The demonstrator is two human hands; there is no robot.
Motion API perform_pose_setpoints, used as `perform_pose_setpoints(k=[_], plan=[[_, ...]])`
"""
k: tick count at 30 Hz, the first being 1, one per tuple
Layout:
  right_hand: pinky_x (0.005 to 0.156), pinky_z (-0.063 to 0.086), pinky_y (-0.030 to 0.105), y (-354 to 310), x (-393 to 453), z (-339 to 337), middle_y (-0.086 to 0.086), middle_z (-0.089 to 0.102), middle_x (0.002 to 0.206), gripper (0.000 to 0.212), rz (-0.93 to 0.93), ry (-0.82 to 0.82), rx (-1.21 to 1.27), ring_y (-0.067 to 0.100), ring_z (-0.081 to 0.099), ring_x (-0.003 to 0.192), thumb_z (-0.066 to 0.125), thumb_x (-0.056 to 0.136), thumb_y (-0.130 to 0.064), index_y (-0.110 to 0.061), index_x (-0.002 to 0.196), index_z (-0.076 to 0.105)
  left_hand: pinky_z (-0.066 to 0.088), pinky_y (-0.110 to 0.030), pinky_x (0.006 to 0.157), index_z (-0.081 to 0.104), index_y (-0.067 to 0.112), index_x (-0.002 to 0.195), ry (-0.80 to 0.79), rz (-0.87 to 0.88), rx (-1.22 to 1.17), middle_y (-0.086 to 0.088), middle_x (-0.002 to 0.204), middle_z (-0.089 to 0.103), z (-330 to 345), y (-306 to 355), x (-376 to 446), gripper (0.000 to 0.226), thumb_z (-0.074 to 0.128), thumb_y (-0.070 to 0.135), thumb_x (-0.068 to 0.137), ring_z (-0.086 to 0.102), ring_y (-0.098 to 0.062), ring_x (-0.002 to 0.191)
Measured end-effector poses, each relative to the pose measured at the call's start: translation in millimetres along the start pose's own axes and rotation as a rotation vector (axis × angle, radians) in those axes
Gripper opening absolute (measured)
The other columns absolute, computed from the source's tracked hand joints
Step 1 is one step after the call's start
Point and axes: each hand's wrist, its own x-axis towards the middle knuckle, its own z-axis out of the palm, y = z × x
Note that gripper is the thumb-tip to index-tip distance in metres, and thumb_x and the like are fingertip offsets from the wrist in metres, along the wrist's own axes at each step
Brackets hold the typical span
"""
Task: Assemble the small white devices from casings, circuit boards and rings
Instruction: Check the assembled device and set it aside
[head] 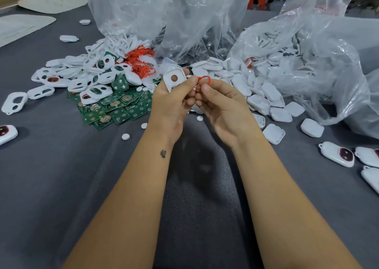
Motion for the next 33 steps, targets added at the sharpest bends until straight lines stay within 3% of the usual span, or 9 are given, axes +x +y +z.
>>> perform_pose_setpoints(k=[5, 9, 12, 20, 33], plan=[[0.072, 0.055, 0.019, -1.3, 0.3, -1.1, 0.005, 0.071, 0.076, 0.015, 0.017, 0.012, 0.006, 0.012, 0.067, 0.070, 0.052, 0.091, 0.003, -0.003, 0.092, 0.066, 0.039, -0.013, 0.045, 0.060, 0.012, 0.090, 0.020, 0.005, -0.001, -0.013, 0.082, 0.057, -0.5, 1.2, -0.4, 0.017, 0.061, -0.004, 0.090, 0.047, -0.004, 0.051], [0.070, 0.055, 0.022, -4.7, 0.6, -2.1, 0.007, 0.068, 0.079, 0.021, 0.050, 0.022, 0.040, 0.014, 0.063, 0.070, 0.047, 0.097, -0.011, -0.006, 0.091, 0.066, 0.038, -0.014, 0.044, 0.059, 0.012, 0.091, 0.019, 0.021, -0.059, 0.000, 0.066, 0.053, -0.2, 2.0, -0.1, 0.020, 0.060, -0.008, 0.089, 0.042, -0.005, 0.050], [0.069, 0.055, 0.022, -5.5, -0.1, -2.5, 0.007, 0.068, 0.079, 0.016, 0.044, 0.036, 0.035, 0.015, 0.062, 0.070, 0.050, 0.096, -0.010, -0.006, 0.093, 0.065, 0.038, -0.013, 0.045, 0.058, 0.012, 0.092, -0.022, 0.050, -0.057, 0.003, 0.063, 0.049, 0.5, 2.0, -0.6, 0.021, 0.058, -0.009, 0.089, 0.040, -0.004, 0.050], [0.071, 0.055, 0.024, -5.6, 0.6, -5.3, 0.008, 0.066, 0.082, 0.012, 0.002, 0.015, 0.113, 0.017, 0.061, 0.073, 0.052, 0.090, -0.006, -0.005, 0.096, 0.063, 0.040, -0.011, 0.050, 0.056, 0.012, 0.101, -0.162, 0.070, -0.101, 0.009, 0.064, 0.061, 1.9, 5.1, -5.4, 0.021, 0.057, -0.005, 0.090, 0.048, -0.001, 0.056], [0.073, 0.054, 0.025, -4.2, 2.0, -7.1, 0.006, 0.068, 0.080, 0.016, -0.023, -0.015, 0.101, 0.017, 0.063, 0.071, 0.049, 0.090, 0.002, -0.005, 0.093, 0.063, 0.041, -0.011, 0.051, 0.055, 0.010, 0.101, -0.170, 0.087, -0.099, 0.007, 0.068, 0.065, 3.5, 5.4, -6.8, 0.021, 0.059, -0.005, 0.087, 0.052, -0.001, 0.055]])
